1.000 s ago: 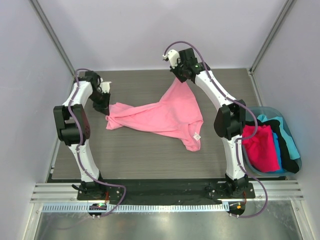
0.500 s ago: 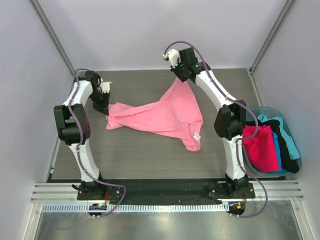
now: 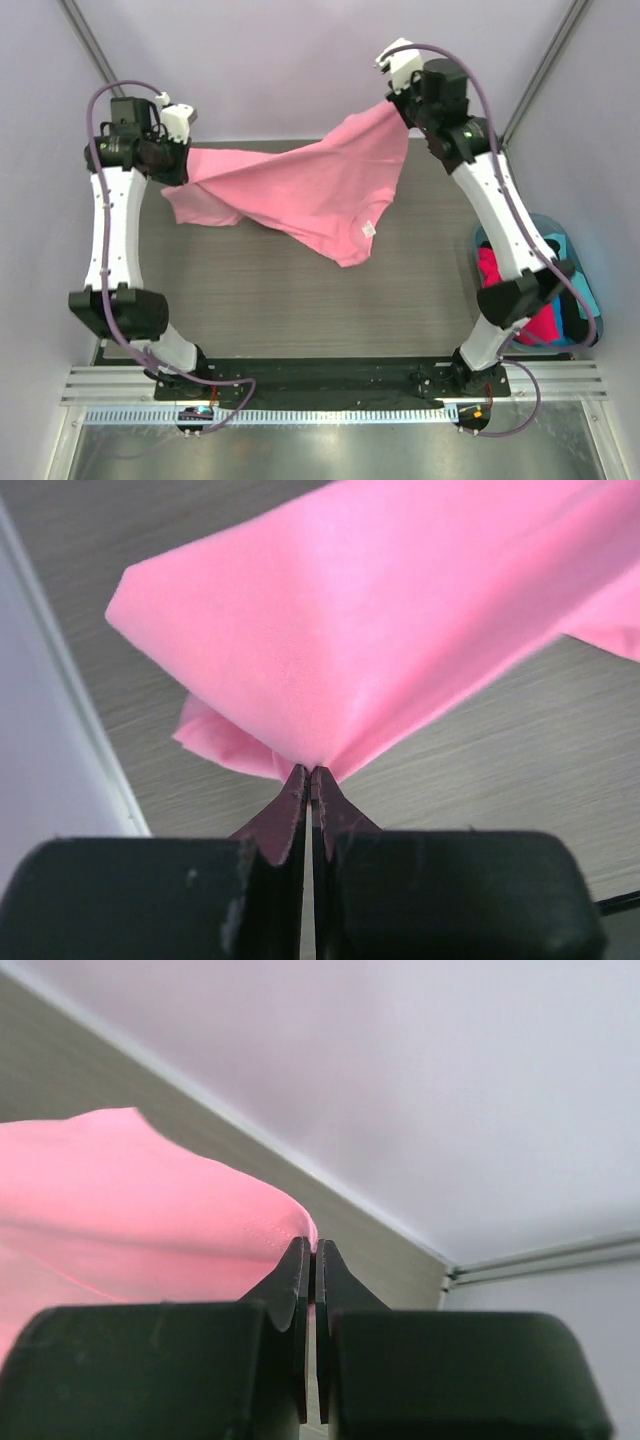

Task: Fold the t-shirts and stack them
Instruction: Flatten the tshirt out

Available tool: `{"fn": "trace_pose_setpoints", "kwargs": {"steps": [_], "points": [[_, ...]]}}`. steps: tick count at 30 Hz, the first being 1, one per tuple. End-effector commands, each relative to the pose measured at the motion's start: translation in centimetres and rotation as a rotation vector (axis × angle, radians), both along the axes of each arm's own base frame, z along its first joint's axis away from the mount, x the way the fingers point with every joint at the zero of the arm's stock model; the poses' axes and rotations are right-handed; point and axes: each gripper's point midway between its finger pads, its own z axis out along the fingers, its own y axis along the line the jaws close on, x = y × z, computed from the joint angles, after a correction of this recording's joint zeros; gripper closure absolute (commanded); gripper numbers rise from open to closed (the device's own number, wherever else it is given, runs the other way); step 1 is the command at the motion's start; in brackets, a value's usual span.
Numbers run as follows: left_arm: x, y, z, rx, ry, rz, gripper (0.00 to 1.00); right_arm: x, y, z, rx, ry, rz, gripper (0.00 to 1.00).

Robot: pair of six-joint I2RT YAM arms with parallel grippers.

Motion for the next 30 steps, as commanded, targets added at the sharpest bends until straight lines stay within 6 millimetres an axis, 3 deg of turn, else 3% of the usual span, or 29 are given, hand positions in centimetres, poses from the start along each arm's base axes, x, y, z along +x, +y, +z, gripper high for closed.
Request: {"fn": "trace_pose_setpoints", "kwargs": {"steps": [1,3,6,7,9,12,16,20,21,24,27,28,30], "points": [[-3.7,1.2,2.6,0.102,-0.052,-0.035,1.00,-3.6,-3.2,6.8,0.050,-0.167,-0.068,0.99],[-5.1,1.4,2.7,0.120,-0.048,-0.037,1.00,-5.6,-4.2,8.1,0.067,-0.192,-0.076,0.99],[-8.1,0.8,4.7,0.116,-0.091,-0.057,1.00,-8.4,-4.7,9.7,0.085,-0.223,-0.047,0.99],[-9.6,0.4,6.1,0.124,-0.137,-0.081,1.00,-10.5,-5.3,10.8,0.095,-0.251,-0.036,0.99],[-11.6,0.0,6.8,0.125,-0.178,-0.107,1.00,-13.0,-5.9,11.0,0.091,-0.266,-0.011,0.99],[-12.1,-0.7,6.7,0.117,-0.218,-0.145,0.97,-14.3,-6.8,10.2,0.075,-0.256,-0.031,0.99],[-11.5,-1.0,3.9,0.110,-0.145,-0.188,0.94,-13.8,-7.2,5.7,-0.006,-0.163,-0.034,0.99],[-10.6,-1.0,-0.8,0.090,0.021,-0.236,0.94,-11.4,-6.9,1.2,-0.078,-0.062,-0.047,0.99],[-10.2,-1.2,-2.5,0.074,0.077,-0.252,0.94,-10.1,-6.4,-1.0,-0.104,-0.011,-0.044,0.99],[-10.0,-1.4,-5.7,0.046,0.177,-0.260,0.94,-7.5,-6.1,-4.8,-0.154,0.075,-0.056,0.99],[-10.5,-1.2,-9.0,0.041,0.282,-0.291,0.81,-5.7,-6.3,-6.7,-0.192,0.118,-0.078,0.99],[-11.0,-1.5,-9.9,0.026,0.315,-0.310,0.78,-4.7,-6.1,-8.3,-0.207,0.152,-0.080,0.99],[-12.6,-2.5,-12.3,-0.020,0.384,-0.357,0.68,-4.0,-5.9,-8.9,-0.207,0.168,-0.083,0.99]]}}
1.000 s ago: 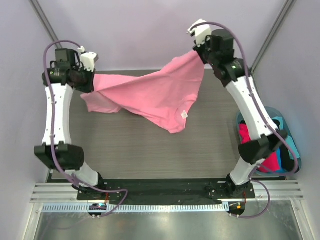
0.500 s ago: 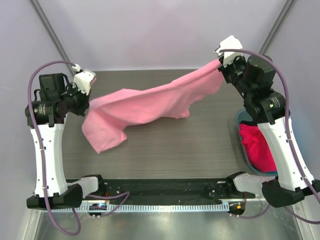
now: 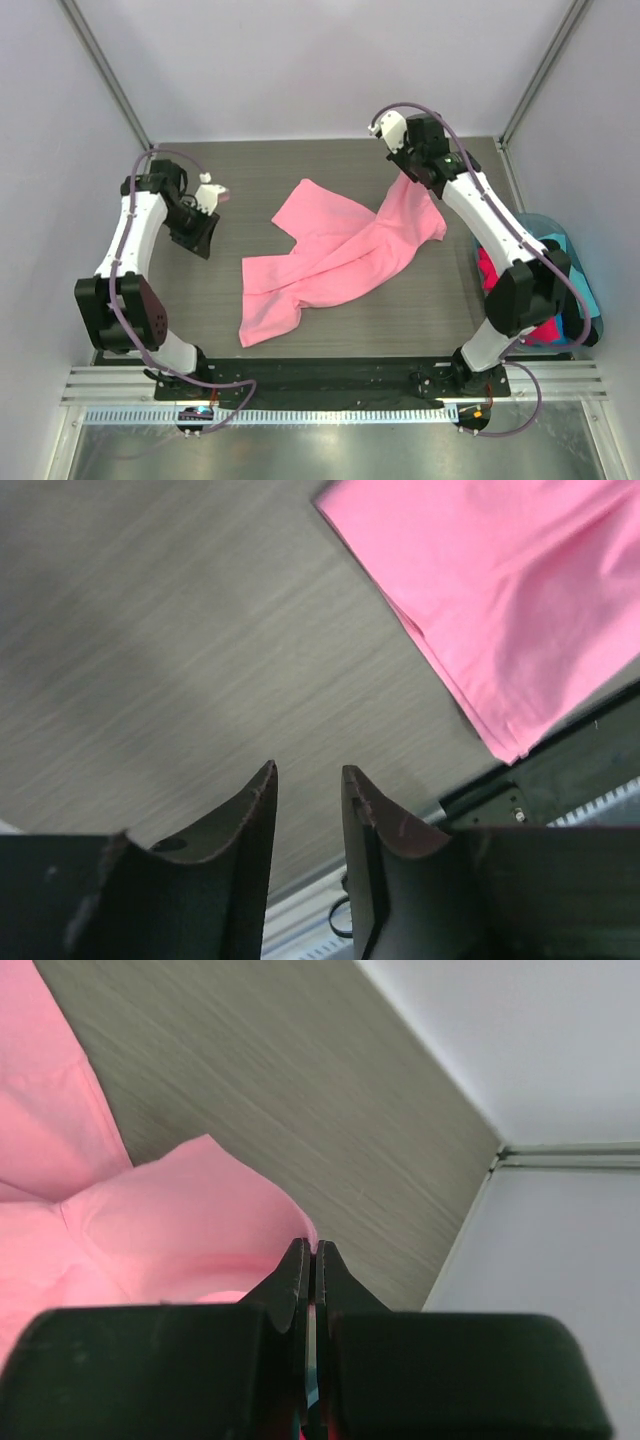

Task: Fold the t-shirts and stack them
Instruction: Flatten the tshirt out

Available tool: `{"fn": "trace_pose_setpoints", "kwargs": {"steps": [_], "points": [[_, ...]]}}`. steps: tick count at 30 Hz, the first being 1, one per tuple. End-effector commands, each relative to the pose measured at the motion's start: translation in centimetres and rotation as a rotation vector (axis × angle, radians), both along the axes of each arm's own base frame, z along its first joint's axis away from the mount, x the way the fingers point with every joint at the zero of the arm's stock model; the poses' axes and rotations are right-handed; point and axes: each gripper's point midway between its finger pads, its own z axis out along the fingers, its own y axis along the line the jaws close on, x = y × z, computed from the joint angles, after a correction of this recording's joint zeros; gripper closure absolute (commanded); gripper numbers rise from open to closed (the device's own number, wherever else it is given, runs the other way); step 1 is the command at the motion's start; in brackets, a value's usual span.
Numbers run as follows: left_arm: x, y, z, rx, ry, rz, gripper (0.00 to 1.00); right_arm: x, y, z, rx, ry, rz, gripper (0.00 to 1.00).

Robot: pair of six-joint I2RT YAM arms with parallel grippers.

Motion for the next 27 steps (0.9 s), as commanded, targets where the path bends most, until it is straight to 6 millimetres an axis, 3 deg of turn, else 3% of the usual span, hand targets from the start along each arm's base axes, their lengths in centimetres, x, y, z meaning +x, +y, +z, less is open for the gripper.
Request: {"fn": "trace_pose_setpoints", "kwargs": {"steps": [1,3,4,8,15,19,27], "points": [[-2.2,-2.2,-1.3,-0.066,0.032,-0.109,0.66,1.4,-0.4,1.9,-0.005,-0.061,-0.029,0.99],[-3.1,-2.9,-3.6,-0.055,0.065,-0.139,0.61,1.8,0.0,1.6,0.018,-0.050,-0.029,0.99],[-3.4,-4.4,-4.3,-0.046,0.079,-0.194,0.59,2.0,0.2,1.0,0.019,-0.032,-0.028,0.99],[-3.7,-6.4,-6.7,-0.024,0.135,-0.264,0.57,2.3,0.3,0.5,0.015,-0.014,-0.028,0.99],[-3.1,-7.3,-10.3,0.014,0.269,-0.243,0.54,2.5,0.3,0.2,0.005,-0.008,-0.027,0.99],[-3.0,-7.7,-11.7,-0.002,0.334,-0.224,0.52,2.6,0.4,-0.1,0.005,0.001,-0.023,0.99],[-2.6,-8.9,-12.3,-0.043,0.366,-0.204,0.53,2.6,0.4,-0.4,0.002,0.011,-0.021,0.99]]}}
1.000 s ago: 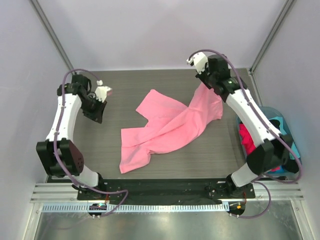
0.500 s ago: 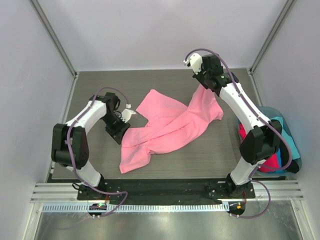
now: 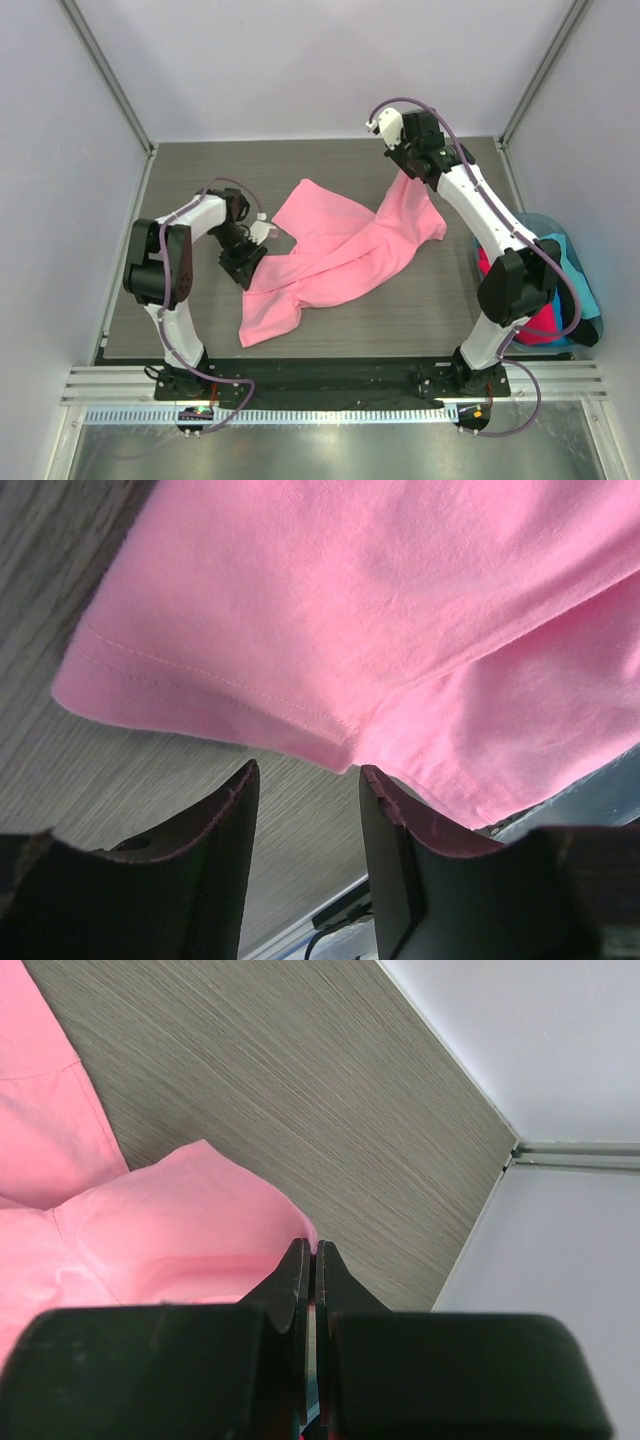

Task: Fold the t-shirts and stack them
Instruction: Flatten the tshirt out

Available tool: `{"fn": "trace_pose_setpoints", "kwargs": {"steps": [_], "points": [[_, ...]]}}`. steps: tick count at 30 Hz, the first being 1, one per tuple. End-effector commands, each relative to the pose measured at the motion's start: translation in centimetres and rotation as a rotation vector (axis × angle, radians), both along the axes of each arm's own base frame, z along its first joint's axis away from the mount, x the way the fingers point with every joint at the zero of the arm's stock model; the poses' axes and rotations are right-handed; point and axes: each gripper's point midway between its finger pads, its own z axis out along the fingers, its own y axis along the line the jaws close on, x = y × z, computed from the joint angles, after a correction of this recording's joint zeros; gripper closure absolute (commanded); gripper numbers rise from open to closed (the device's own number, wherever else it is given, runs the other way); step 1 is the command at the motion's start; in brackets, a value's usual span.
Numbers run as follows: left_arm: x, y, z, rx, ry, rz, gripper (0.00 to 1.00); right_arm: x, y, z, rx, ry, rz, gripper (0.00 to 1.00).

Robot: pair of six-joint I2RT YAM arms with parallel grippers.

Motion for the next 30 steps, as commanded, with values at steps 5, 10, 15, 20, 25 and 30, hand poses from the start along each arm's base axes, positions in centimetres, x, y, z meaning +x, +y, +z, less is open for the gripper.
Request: {"fn": "trace_pose_setpoints", "kwargs": {"steps": [5,10,15,20,25,30], "points": [[0.3,-1.2,0.0,-0.040,0.030,0.013,0.60,0.6,0.1,2.2,0.019,-0.060,-0.003,0.99],[-0.5,-1.3,-0.4,-0.034,0.062,0.014,0.66,0.5,0.1,2.2,0.018,-0.060,-0.004,0.99],[-0.6,-1.4,-0.3,-0.037,0.073,0.015,0.69,0.4,0.0,1.9,0.016,-0.056,-0.004,0.99],[-1.5,-1.6,-0.1,-0.042,0.106,0.012,0.71,0.3,0.0,1.8,0.014,-0.053,-0.003,0.99],[-2.0,-1.9,0.0,-0.042,0.110,0.017,0.73,0.2,-0.1,1.6,0.014,-0.053,-0.005,0.99],[-2.3,-2.2,-0.4,-0.043,0.128,0.020,0.72,0.1,0.0,1.7,0.019,-0.058,-0.002,0.99]]}}
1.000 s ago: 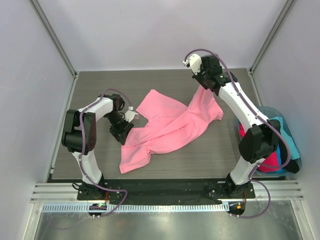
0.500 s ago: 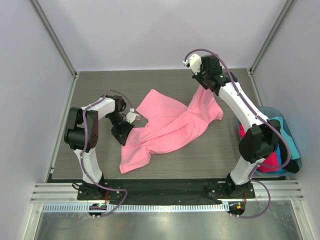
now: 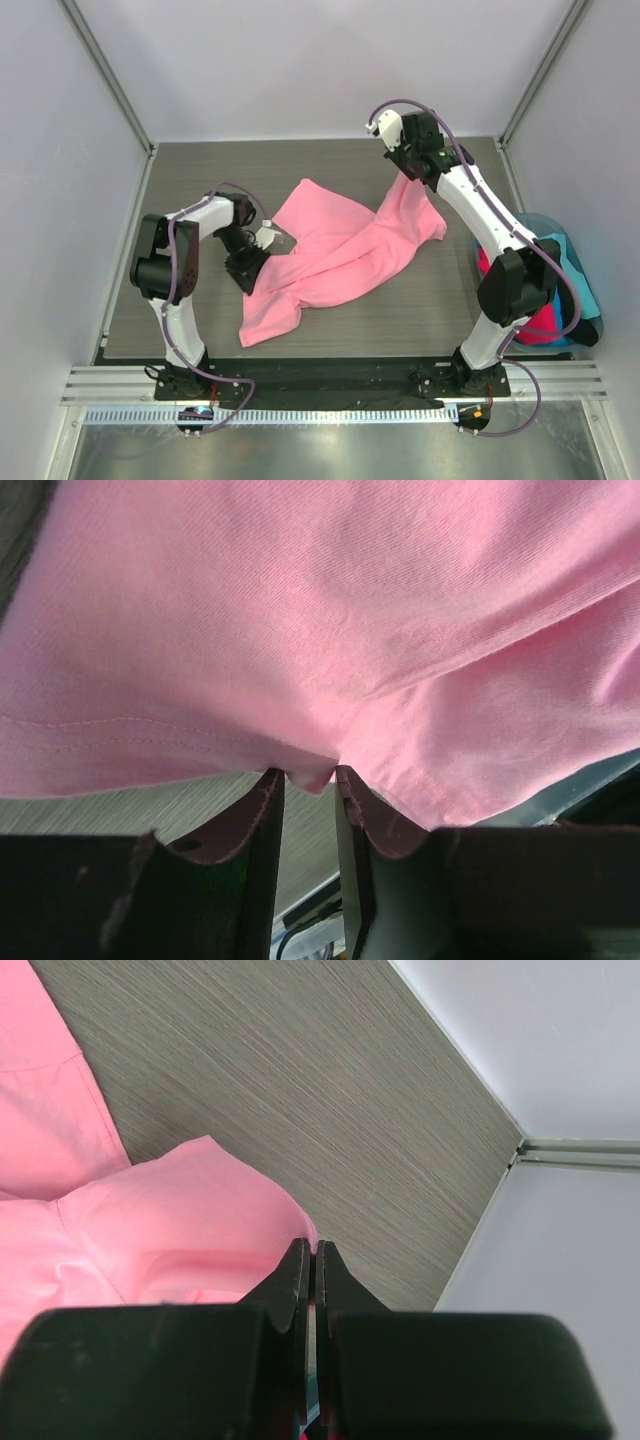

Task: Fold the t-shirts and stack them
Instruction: Flatten the tshirt out

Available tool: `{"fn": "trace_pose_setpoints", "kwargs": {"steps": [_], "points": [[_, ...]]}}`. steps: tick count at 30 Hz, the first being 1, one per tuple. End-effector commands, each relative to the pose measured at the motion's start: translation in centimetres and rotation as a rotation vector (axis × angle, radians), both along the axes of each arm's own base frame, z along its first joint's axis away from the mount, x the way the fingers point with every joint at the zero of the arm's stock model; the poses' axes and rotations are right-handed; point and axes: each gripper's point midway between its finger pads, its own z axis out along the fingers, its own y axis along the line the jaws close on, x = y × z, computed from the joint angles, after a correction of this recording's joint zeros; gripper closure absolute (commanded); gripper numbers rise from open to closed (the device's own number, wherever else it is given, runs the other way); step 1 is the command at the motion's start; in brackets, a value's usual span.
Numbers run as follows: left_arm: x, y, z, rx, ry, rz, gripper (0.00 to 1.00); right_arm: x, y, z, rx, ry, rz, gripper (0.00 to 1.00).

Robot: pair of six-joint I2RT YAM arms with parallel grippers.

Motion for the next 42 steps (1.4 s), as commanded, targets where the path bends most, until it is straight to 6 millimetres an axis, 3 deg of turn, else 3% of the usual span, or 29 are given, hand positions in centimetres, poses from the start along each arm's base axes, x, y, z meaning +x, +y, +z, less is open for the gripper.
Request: {"fn": "trace_pose_setpoints", "kwargs": {"steps": [1,3,7,11,13,14,18,19,21,22,23,26,29,30,35,36,42], "points": [[-0.8,-0.9,0.3,-0.026,0.034,0.015,0.72,0.3,-0.1,2.2,0.023,-0.070,-0.006,0.99],[-0.9,-1.0,0.1,-0.024,0.041,0.015,0.75,0.3,0.0,2.3,0.024,-0.073,-0.002,0.99],[-0.8,-1.0,0.3,-0.021,0.038,0.019,0.97,0.2,-0.1,2.6,0.025,-0.079,-0.005,0.99],[0.1,-0.5,1.9,0.000,-0.020,0.008,1.00,0.6,-0.7,4.5,0.065,-0.128,-0.046,0.99],[1.9,-0.3,4.3,-0.010,-0.112,0.021,1.00,1.2,-1.6,5.8,0.124,-0.159,-0.104,0.99],[2.8,0.2,5.4,-0.015,-0.153,0.045,1.00,1.6,-1.9,7.5,0.151,-0.198,-0.121,0.99],[7.7,1.7,12.8,-0.061,-0.391,0.129,1.00,2.1,-3.6,12.4,0.216,-0.311,-0.183,0.99],[9.1,2.0,15.9,-0.072,-0.487,0.141,1.00,1.9,-4.0,13.8,0.233,-0.340,-0.190,0.99],[10.2,3.0,18.7,-0.063,-0.579,0.157,1.00,1.4,-3.8,16.6,0.260,-0.398,-0.173,0.99],[11.0,3.3,21.1,-0.063,-0.649,0.162,1.00,1.1,-3.9,17.6,0.270,-0.418,-0.168,0.99],[11.1,3.7,22.6,-0.060,-0.701,0.167,1.00,0.2,-4.0,19.6,0.293,-0.458,-0.162,0.99],[10.9,4.4,26.7,-0.058,-0.835,0.180,1.00,-1.3,-4.0,22.1,0.321,-0.508,-0.138,0.99],[10.4,5.1,29.1,-0.047,-0.936,0.197,1.00,-3.8,-4.5,24.6,0.336,-0.563,-0.127,0.99],[9.5,5.2,30.9,-0.051,-0.999,0.205,1.00,-5.2,-4.8,26.1,0.342,-0.599,-0.116,0.99],[6.8,6.8,35.5,-0.012,-1.180,0.244,1.00,-10.7,-5.5,31.0,0.366,-0.721,-0.059,0.99],[5.9,7.2,37.7,-0.005,-1.267,0.256,1.00,-12.6,-5.9,32.5,0.377,-0.763,-0.048,0.99],[2.6,9.0,45.4,0.025,-1.565,0.330,1.00,-18.8,-6.4,36.1,0.408,-0.877,0.023,0.99]]}}
